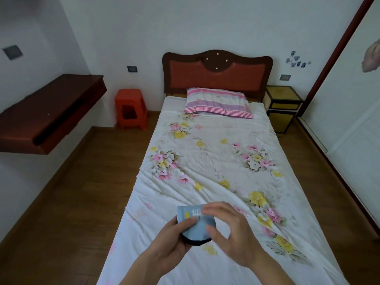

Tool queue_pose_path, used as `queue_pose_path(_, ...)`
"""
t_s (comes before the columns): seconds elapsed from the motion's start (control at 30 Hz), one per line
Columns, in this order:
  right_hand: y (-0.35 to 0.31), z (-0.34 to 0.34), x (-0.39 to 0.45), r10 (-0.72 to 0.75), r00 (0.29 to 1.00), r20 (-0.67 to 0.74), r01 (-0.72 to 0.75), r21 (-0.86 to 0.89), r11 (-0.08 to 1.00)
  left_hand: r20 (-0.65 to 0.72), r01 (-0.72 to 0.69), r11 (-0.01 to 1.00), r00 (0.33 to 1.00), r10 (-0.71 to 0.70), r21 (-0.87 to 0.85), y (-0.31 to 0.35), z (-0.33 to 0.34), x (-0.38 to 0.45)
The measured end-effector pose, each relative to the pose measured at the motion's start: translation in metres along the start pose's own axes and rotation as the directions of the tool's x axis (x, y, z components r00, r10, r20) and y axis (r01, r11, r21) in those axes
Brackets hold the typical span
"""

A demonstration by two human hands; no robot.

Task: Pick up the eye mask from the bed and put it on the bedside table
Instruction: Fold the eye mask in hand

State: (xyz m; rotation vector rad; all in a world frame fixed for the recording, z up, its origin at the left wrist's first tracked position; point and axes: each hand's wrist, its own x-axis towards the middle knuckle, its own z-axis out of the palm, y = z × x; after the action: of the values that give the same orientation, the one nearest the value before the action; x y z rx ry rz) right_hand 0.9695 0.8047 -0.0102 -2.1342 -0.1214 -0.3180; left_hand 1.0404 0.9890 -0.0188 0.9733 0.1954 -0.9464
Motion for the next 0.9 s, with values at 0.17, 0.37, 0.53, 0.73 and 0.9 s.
queue_pose_path(0.17, -0.003, 0.007, 0.004, 0.425, 0.905, -0.004, -0.395, 0.366, 0.843, -0.102, -0.035, 0.999, 0.994, 0.038, 0.027, 0.002, 0.002, -0.003)
queue_pose_path(0.37, -0.003, 0.022, -0.004, 0.68, 0.718, 0.148, -0.588, 0.651, 0.48, -0.193, -0.104, 0.984, 0.972, 0.132, 0.148, 0.001, 0.007, -0.008)
queue_pose_path(0.53, -0.002, 0.022, -0.015, 0.757, 0.634, 0.161, -0.603, 0.716, 0.353, -0.209, -0.138, 0.957, 0.959, 0.193, 0.254, -0.006, 0.006, -0.01)
queue_pose_path(0.73, 0.004, 0.019, -0.03, 0.791, 0.597, 0.133, -0.573, 0.761, 0.304, -0.205, -0.145, 0.952, 0.957, 0.204, 0.27, -0.016, 0.01, -0.015)
queue_pose_path(0.9, 0.001, 0.016, -0.036, 0.772, 0.612, 0.17, -0.58, 0.76, 0.292, -0.194, -0.122, 0.948, 0.964, 0.184, 0.293, -0.026, 0.019, -0.019)
